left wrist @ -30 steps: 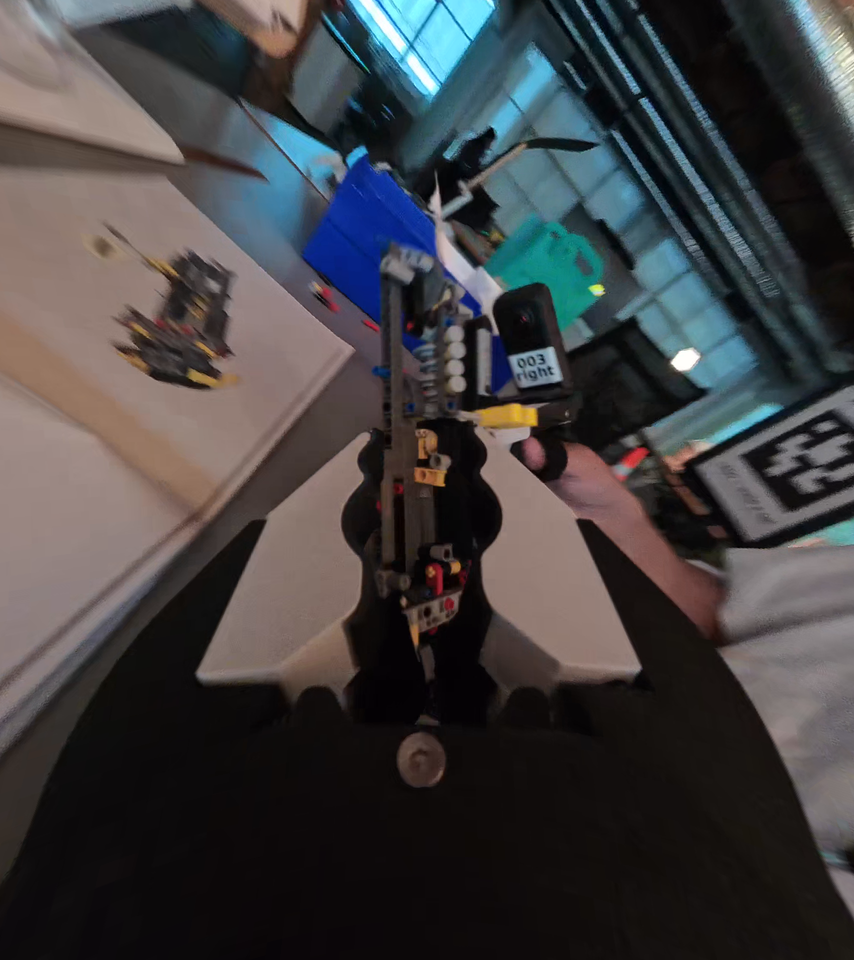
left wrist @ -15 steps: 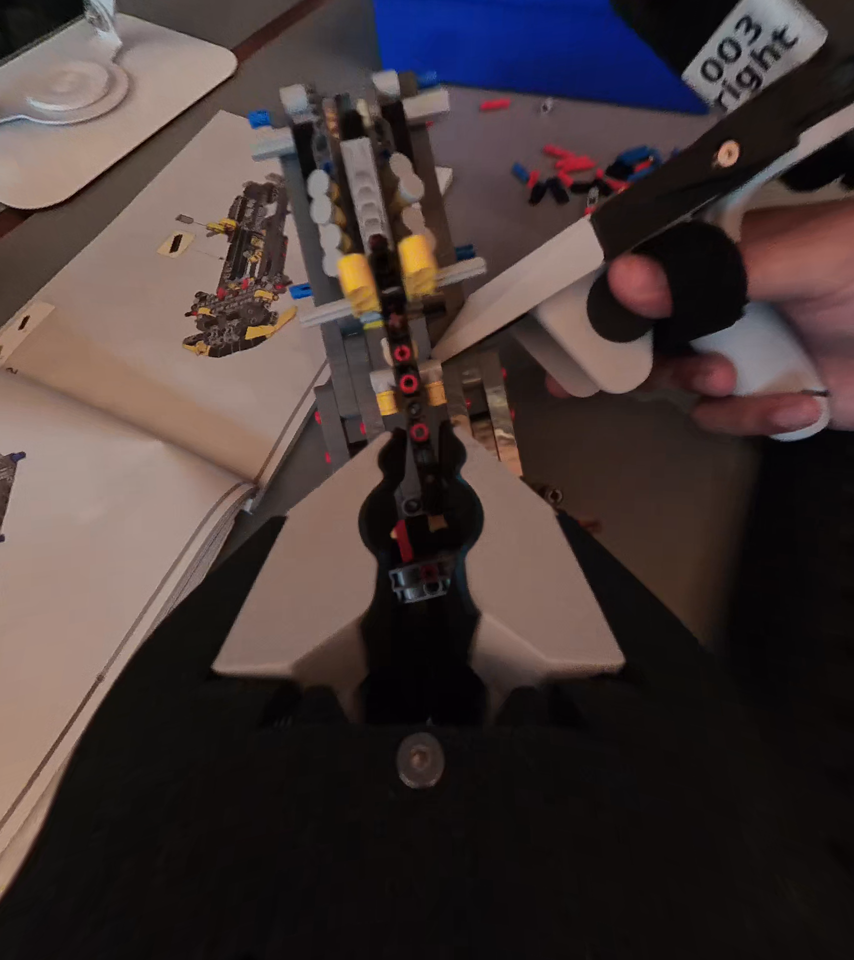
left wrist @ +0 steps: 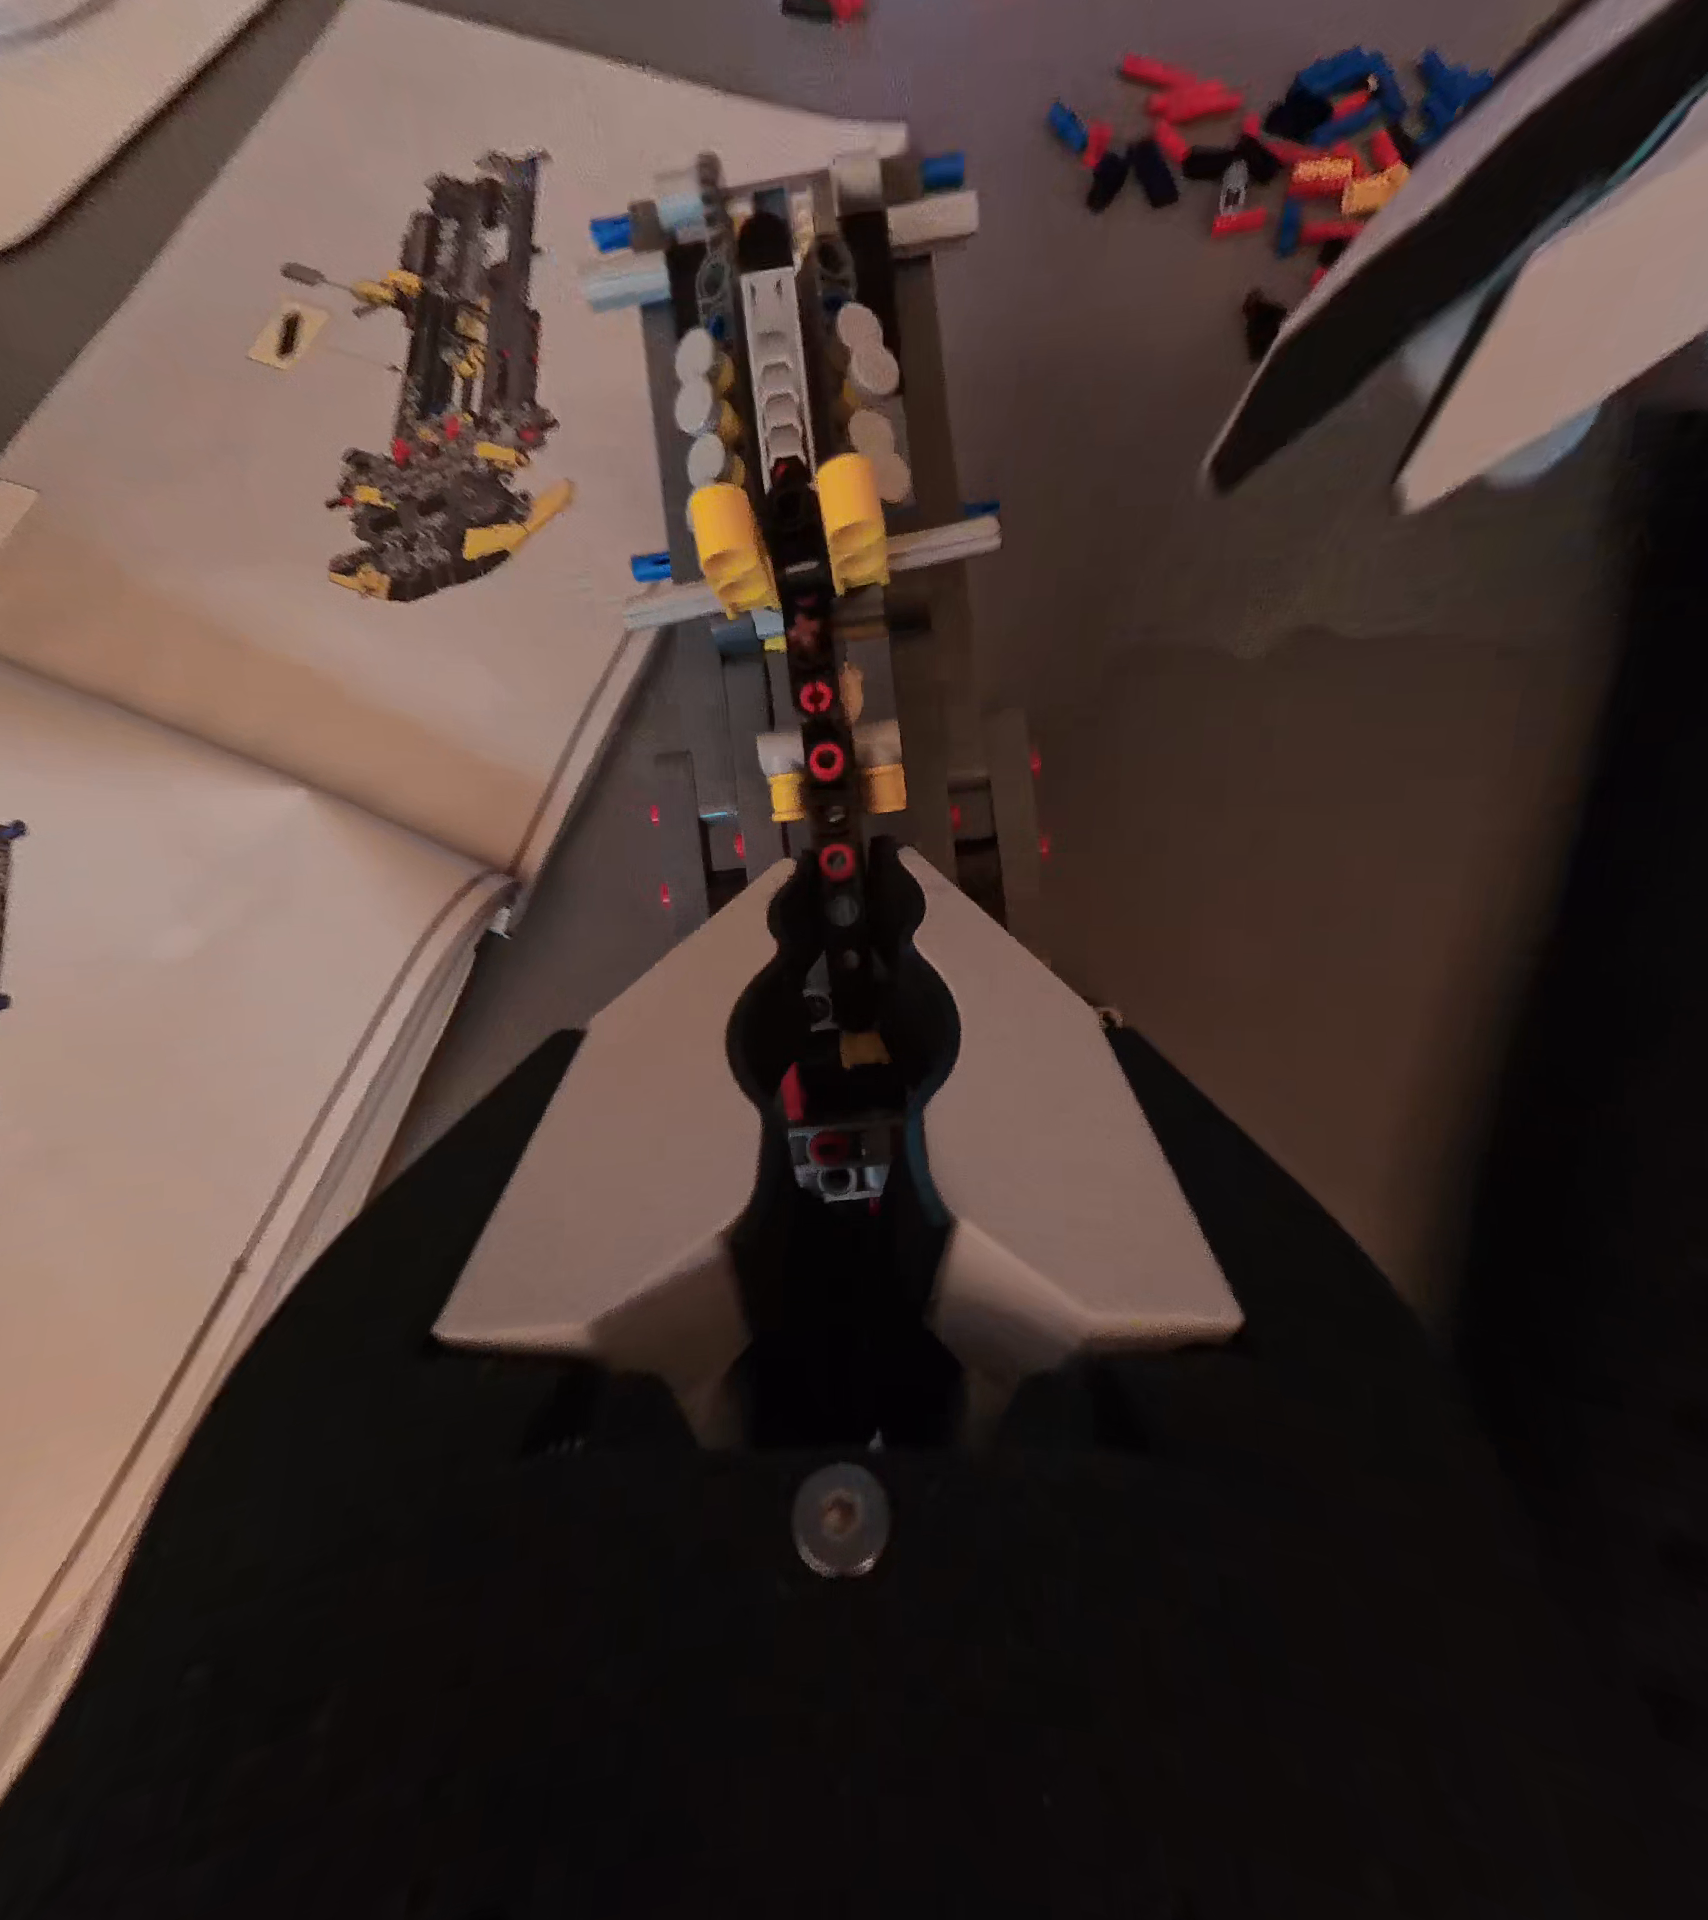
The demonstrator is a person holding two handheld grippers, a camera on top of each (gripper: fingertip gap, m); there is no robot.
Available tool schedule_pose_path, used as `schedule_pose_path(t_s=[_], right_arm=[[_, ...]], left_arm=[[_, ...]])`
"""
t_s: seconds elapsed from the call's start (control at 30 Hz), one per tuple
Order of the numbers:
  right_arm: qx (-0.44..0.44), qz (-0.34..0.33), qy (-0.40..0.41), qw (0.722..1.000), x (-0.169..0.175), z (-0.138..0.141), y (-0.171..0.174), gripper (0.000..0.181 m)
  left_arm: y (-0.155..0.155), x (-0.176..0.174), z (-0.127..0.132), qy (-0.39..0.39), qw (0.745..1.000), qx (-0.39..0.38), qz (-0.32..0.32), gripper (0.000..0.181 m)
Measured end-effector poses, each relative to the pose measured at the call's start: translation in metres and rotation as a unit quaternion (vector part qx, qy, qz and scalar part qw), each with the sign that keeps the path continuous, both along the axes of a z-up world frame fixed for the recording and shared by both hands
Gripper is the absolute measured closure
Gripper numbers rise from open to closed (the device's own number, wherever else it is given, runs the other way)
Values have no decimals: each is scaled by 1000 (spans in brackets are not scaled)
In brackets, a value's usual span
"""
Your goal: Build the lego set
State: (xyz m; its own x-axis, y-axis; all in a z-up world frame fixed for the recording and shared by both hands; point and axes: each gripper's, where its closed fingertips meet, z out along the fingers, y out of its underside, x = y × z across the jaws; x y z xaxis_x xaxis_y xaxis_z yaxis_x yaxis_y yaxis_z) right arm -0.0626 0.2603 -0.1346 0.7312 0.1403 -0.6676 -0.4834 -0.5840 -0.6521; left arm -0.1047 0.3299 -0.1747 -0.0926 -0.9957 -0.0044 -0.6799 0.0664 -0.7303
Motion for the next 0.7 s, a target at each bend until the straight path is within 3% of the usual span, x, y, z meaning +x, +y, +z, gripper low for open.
schedule_pose_path(t_s=[0.13, 0.23, 0.47, 0.57, 0.7], right_arm=[[152, 10, -16, 988, 8, 42, -5, 129], [246, -28, -19, 969, 21, 63, -3, 123], [266, -39, -110, 957, 24, 53, 8, 121], [237, -50, -143, 960, 29, 39, 15, 118], [219, -112, -192, 950, 59, 33, 18, 118]], left_arm=[[-8, -7, -11, 44, 999, 6, -13, 175], [-10, -8, -20, 65, 997, 27, -29, 175], [-15, -4, -28, 78, 995, 30, -46, 175], [-16, -2, -28, 73, 996, 28, -48, 175], [-18, -2, -27, 58, 997, 8, -52, 174]])
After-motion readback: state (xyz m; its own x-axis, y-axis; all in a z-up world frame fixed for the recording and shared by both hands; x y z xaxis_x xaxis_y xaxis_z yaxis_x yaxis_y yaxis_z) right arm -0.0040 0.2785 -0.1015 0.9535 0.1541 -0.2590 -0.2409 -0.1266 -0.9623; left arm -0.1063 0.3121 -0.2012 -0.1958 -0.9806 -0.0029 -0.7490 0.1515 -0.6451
